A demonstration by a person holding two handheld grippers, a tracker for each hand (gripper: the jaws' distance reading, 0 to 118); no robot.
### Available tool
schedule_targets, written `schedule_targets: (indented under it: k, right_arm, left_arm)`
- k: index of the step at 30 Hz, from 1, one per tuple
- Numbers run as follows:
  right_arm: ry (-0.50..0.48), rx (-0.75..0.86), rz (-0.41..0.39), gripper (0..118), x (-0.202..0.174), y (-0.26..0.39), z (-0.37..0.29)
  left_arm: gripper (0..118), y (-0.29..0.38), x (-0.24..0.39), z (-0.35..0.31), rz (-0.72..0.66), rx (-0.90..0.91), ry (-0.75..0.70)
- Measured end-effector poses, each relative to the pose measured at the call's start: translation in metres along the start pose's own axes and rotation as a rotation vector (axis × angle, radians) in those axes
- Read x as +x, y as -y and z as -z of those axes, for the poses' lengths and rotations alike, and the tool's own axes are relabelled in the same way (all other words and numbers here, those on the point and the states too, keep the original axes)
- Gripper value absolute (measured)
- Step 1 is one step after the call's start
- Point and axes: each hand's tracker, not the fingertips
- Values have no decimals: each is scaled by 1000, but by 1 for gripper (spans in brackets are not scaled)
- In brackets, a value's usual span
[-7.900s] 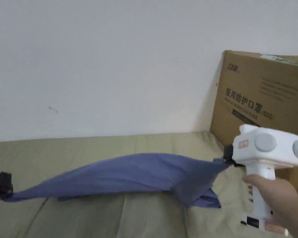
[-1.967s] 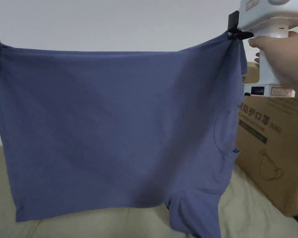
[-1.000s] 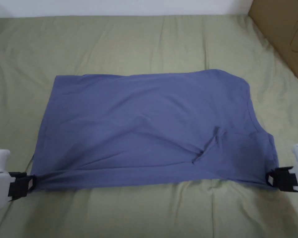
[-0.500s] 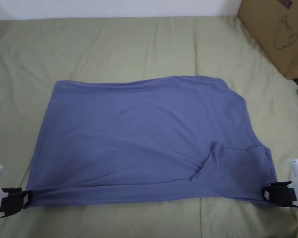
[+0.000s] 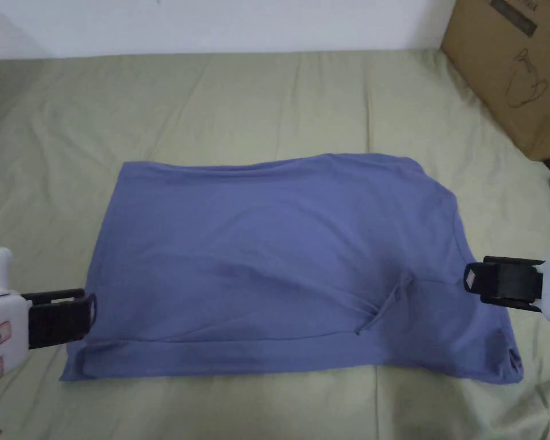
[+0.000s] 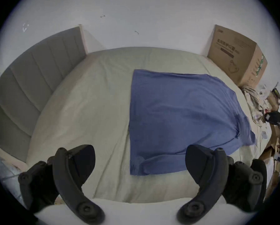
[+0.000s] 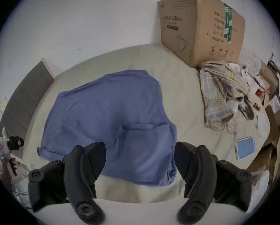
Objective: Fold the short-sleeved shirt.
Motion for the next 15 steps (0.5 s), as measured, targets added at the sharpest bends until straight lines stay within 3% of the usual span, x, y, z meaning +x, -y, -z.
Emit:
schedule_targets:
  k: [2,3,4,5,6,9,15]
  right_arm:
    - [-11,-19,-55,93,-7,-2,1]
    - [-2,-8,-72,84,-10,-2,0]
    - [2,11,-81,61,-12,-2,-4]
    - [-22,60,-76,22,-12,-3,-9]
    - [-51,85,-58,0,-12,-2,-11]
    - [-73,76,-18,0,-8,2,-10]
    - [-37,10,-81,0,-7,13,2]
  left_arm:
    - [98,-4,2,1,4,-54,-4]
    - [68,-4,1,0,1,-77,6]
    - [38,-3,1,0,-5,-81,17]
    - [10,-3,-1,1,-14,-85,20]
    - [1,-1,-3,1,-27,-94,29]
    - [0,2,-12,-3,-41,-83,58]
    - [2,8,-26,33,-8,-273,60]
